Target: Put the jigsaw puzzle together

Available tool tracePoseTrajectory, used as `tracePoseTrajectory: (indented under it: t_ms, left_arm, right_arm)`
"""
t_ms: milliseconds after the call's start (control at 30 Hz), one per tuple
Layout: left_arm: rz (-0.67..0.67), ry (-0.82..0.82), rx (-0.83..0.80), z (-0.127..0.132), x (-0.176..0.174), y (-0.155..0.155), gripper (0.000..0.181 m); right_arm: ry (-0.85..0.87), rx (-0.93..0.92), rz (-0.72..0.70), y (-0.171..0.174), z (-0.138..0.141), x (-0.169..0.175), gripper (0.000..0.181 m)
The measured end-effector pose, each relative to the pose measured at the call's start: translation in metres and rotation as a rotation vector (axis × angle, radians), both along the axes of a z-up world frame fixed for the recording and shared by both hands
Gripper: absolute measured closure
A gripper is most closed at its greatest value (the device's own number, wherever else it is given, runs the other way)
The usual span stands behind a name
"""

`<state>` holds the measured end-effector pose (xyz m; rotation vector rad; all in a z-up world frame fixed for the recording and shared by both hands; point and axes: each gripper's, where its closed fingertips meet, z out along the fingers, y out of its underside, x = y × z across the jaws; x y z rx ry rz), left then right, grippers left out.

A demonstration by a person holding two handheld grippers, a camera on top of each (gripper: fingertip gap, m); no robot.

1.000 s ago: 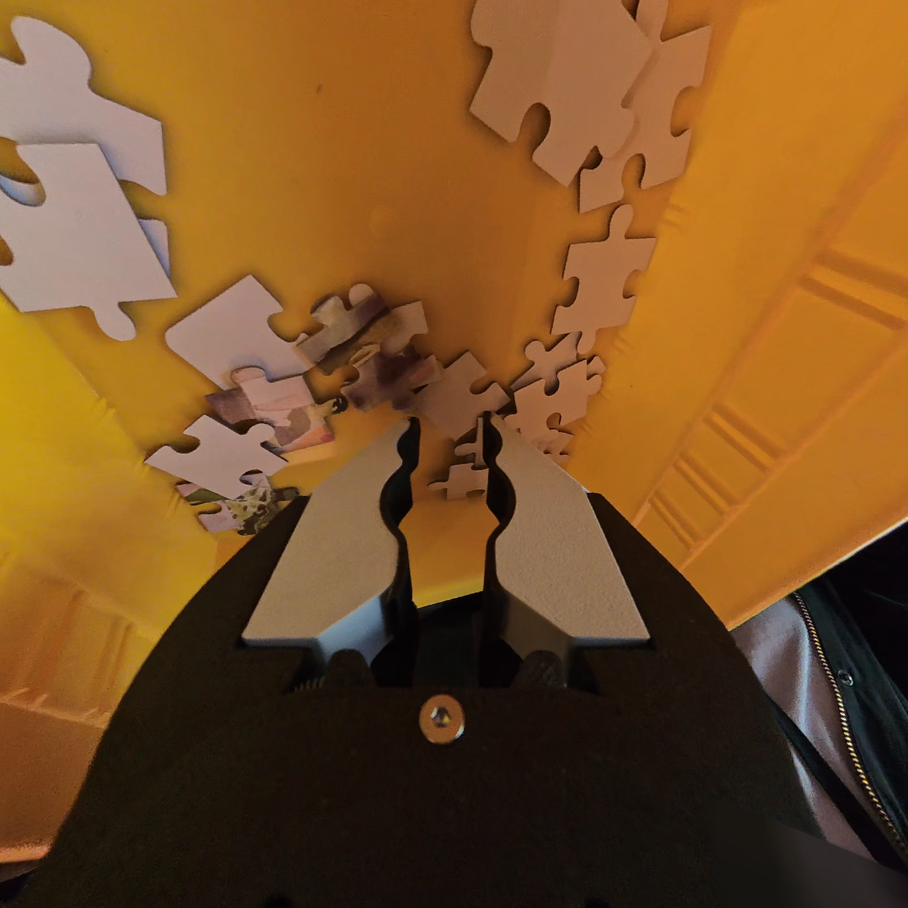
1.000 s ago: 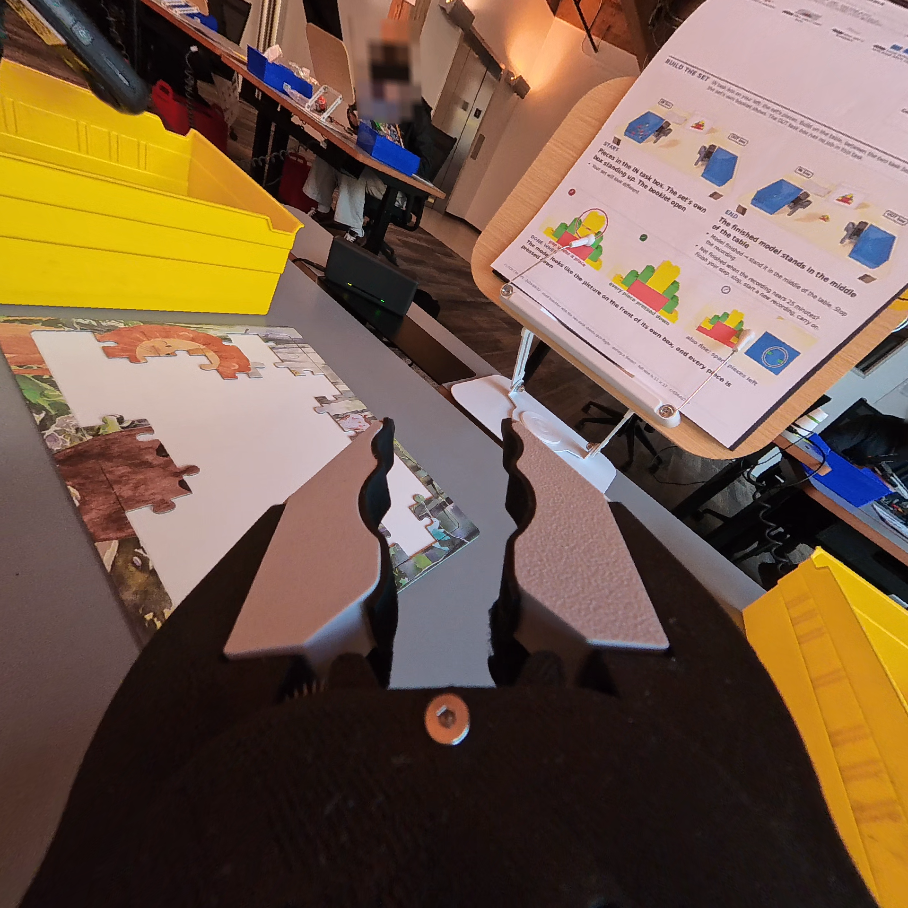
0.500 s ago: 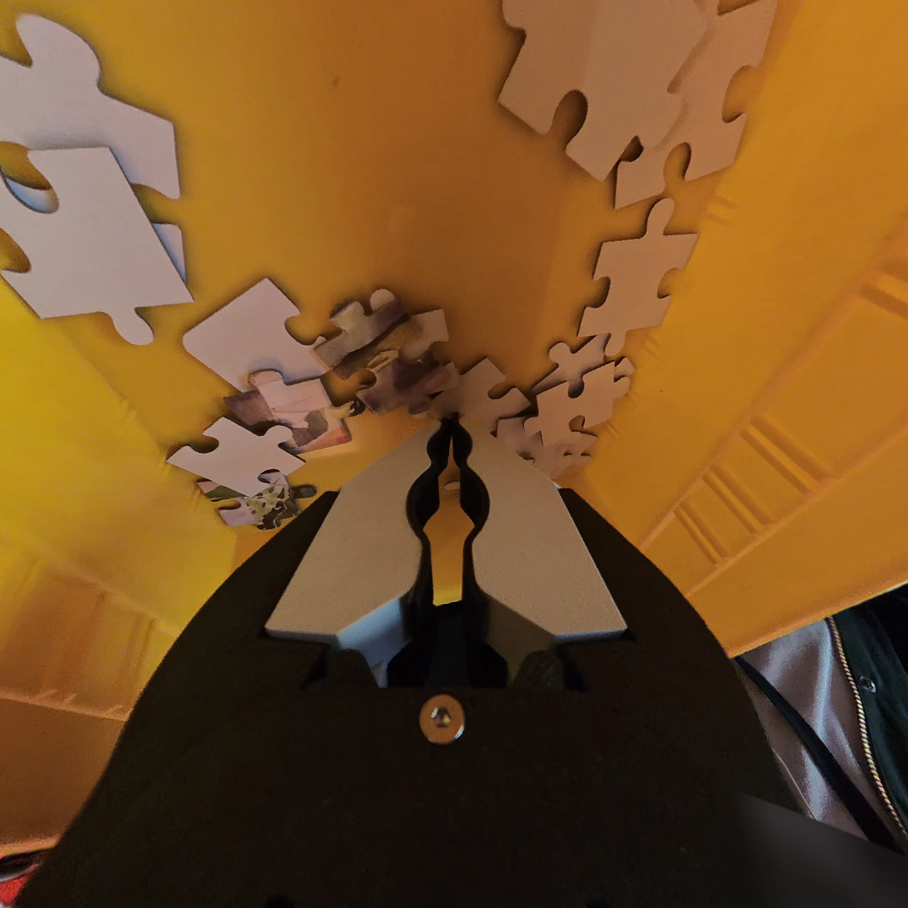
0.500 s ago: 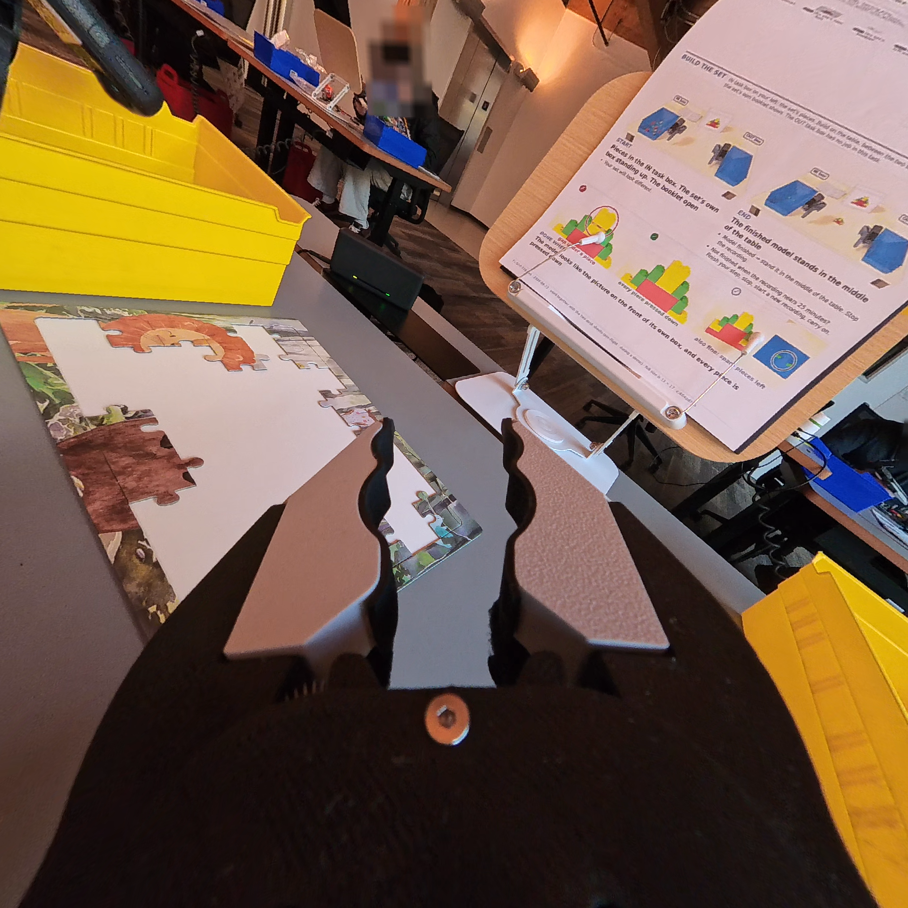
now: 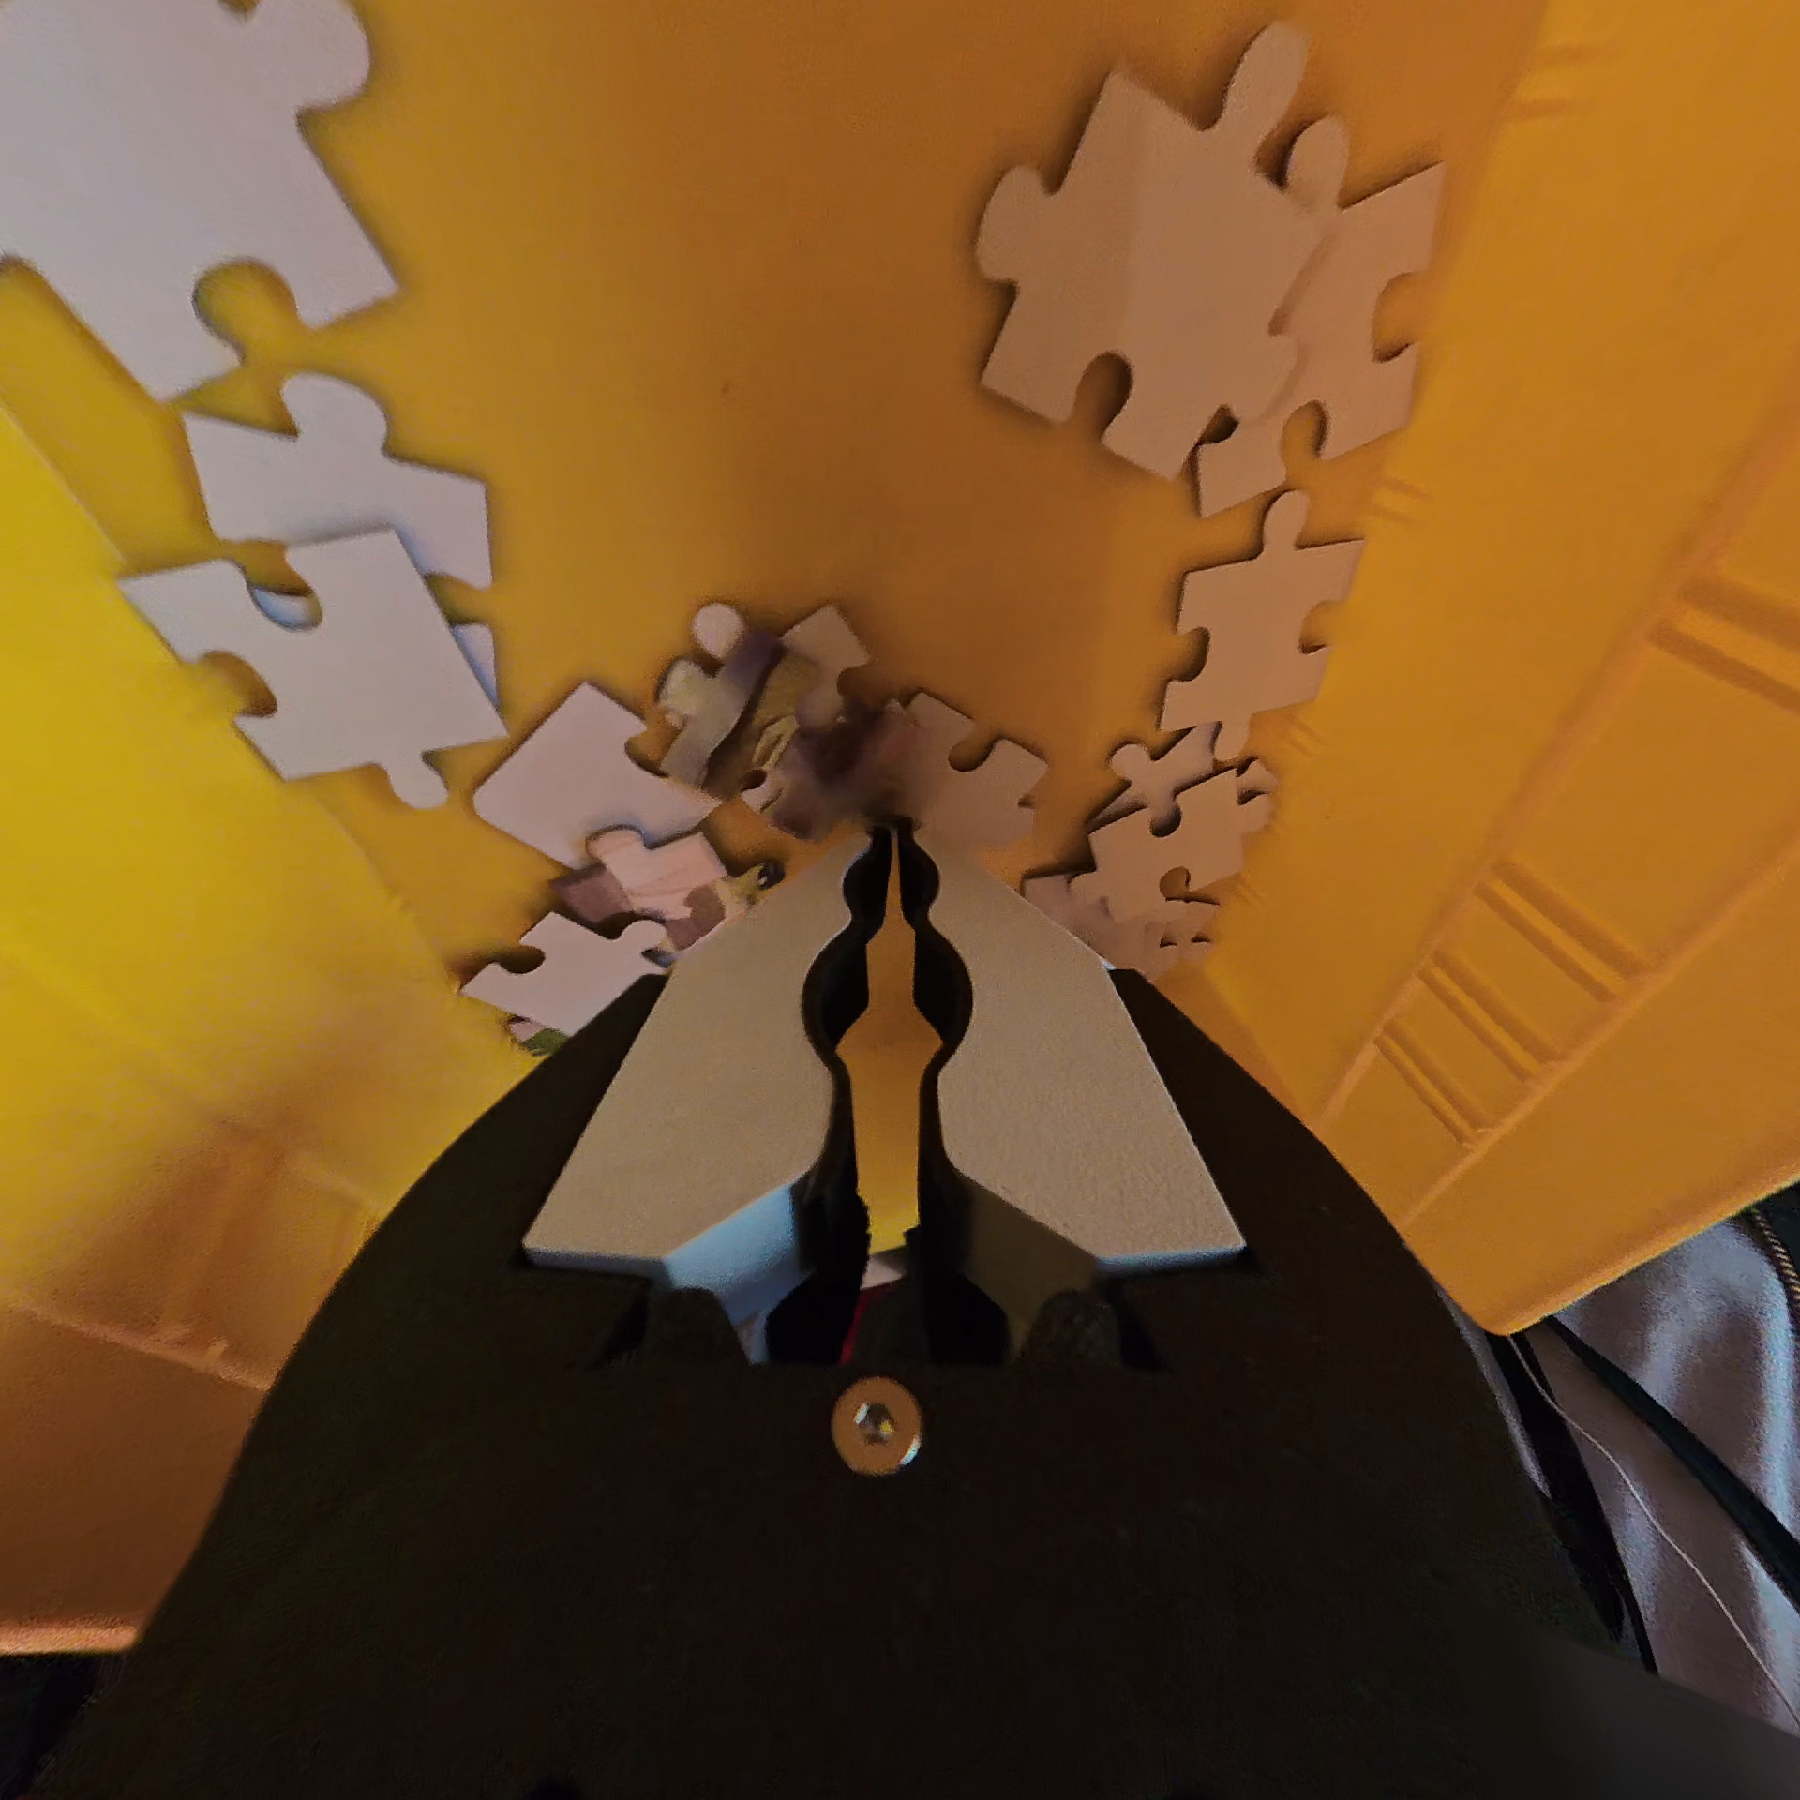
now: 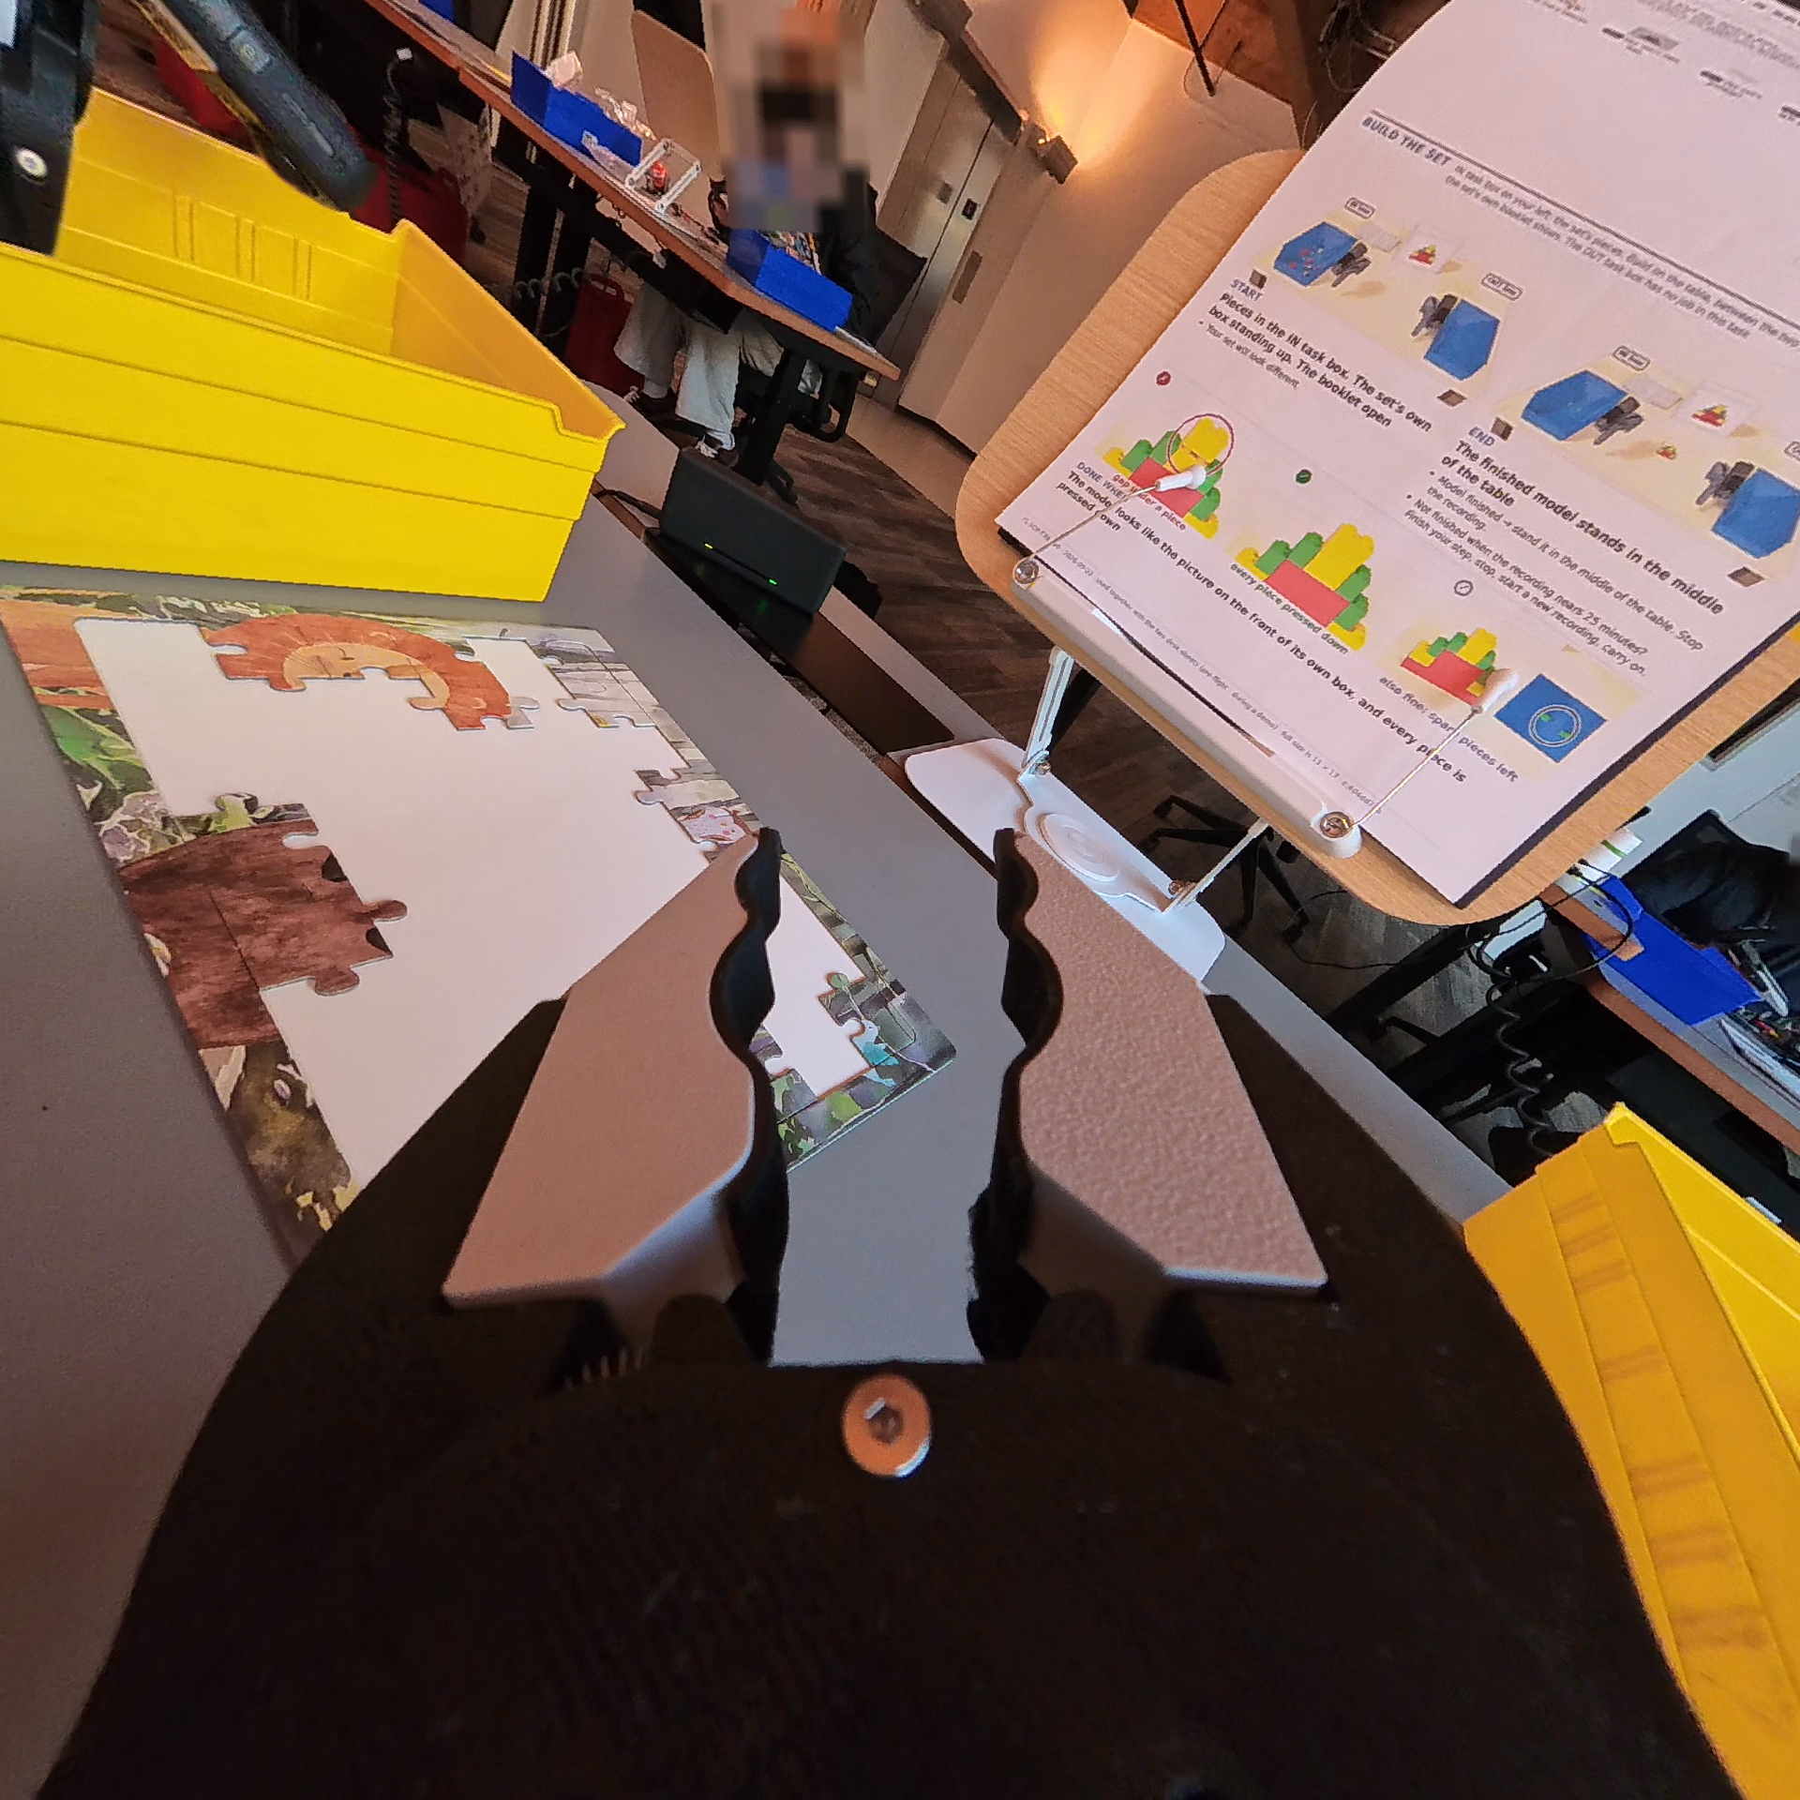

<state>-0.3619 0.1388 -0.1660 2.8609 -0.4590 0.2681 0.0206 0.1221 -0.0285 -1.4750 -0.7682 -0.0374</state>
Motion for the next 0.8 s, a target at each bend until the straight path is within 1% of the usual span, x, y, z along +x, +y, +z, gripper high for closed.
tracePoseTrajectory:
  t_ms: [33,100,167,300,367,533,667,767,800]
  left_arm:
    - [0.007,-0.017,0.002,0.001,0.004,0.000,0.180]
    - [0.024,-0.035,-0.001,0.003,0.007,0.000,0.172]
    - [-0.008,-0.056,0.024,0.007,0.009,0.002,0.166]
    - [-0.200,-0.134,0.088,0.017,0.020,0.004,0.154]
    - [-0.275,-0.181,0.098,0.021,0.027,0.001,0.153]
    - [-0.490,-0.076,0.210,0.015,0.019,0.014,0.151]
    - [-0.663,-0.068,0.255,0.011,0.022,0.013,0.149]
    - [-0.716,-0.041,0.276,0.013,0.017,0.012,0.147]
    - [-0.724,-0.052,0.293,0.017,0.017,0.012,0.151]
  right_arm:
    - [-0.002,0.000,0.001,0.000,0.000,0.000,0.138]
    - [-0.006,-0.001,0.002,0.000,-0.001,-0.001,0.138]
    - [-0.010,-0.001,0.008,-0.001,-0.001,-0.002,0.138]
    - [-0.023,-0.003,0.017,-0.002,-0.003,-0.005,0.137]
    - [-0.029,-0.005,0.019,-0.002,-0.004,-0.006,0.137]
    - [-0.027,-0.010,0.026,-0.002,-0.004,-0.007,0.137]
    - [-0.025,-0.016,0.030,-0.002,-0.006,-0.007,0.137]
    - [-0.030,-0.022,0.032,-0.002,-0.007,-0.008,0.136]
    - [-0.031,-0.022,0.031,-0.002,-0.007,-0.008,0.136]
